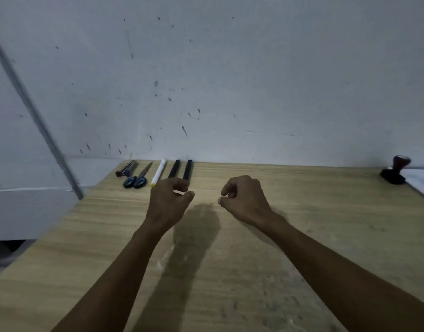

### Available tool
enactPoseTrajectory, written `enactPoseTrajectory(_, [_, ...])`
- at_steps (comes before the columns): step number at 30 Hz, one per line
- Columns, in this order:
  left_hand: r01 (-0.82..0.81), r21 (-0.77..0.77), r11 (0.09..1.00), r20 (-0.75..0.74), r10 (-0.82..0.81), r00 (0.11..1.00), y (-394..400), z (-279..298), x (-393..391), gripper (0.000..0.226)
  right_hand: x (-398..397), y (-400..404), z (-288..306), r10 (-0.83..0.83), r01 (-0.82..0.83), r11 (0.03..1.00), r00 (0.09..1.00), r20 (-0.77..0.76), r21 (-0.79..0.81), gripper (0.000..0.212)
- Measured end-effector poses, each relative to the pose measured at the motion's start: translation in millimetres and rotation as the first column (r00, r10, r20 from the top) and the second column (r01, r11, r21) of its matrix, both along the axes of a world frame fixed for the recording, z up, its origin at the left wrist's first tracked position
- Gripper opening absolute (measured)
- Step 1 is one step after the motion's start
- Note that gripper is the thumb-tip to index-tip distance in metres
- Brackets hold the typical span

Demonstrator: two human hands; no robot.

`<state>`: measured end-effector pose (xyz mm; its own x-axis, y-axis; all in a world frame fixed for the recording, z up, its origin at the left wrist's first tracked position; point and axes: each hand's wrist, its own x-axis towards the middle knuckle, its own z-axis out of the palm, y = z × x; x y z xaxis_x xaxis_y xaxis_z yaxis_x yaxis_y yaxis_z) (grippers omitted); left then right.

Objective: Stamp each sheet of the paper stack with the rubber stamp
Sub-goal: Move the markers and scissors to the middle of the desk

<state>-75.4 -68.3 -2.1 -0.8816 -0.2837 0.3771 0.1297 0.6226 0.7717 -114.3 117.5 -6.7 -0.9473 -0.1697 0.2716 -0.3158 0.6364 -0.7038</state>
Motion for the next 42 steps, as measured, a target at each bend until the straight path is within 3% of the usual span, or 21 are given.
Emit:
enactPoseTrajectory(9, [-0.185, -0.182, 0.966, 0.055, 0.198, 0.979, -53.7, -5.2, -62.4, 0.012, -69.8, -72.0, -9.1, -0.018, 0.013, 0.998, 0.996, 0.091, 0.063, 0.010])
enactPoseTrajectory(16, [-0.192, -0.454, 0.870, 0.116, 0.272, 0.955, -69.7, -12.5, -128.0, 0.020, -124.6, -119.3, -10.4, -0.080, 0.057, 0.986, 0.986, 0.144, 0.159, 0.019])
enactPoseTrajectory(21, [-0.132, -0.553, 0.822, 0.239, 0.309, 0.920, -75.0, -17.9, -161.5, 0.029, -150.4, -143.0, -11.5, -0.115, 0.072, 0.969, 0.978, 0.171, 0.236, 0.023])
enactPoseTrajectory(32, [-0.139, -0.398, 0.907, 0.320, 0.279, 0.905, -73.0, -16.0, -175.9, 0.031, -163.7, -135.2, -7.4, -0.066, 0.011, 0.970, 0.973, 0.220, 0.241, 0.021])
enactPoseTrajectory(42, [-0.059, -0.023, 0.998, 0.357, 0.063, 0.932, -6.5, 6.0, -79.0, 0.020, -74.8, -42.1, -2.9, -0.165, 0.123, 0.972, 0.963, 0.211, 0.198, 0.024])
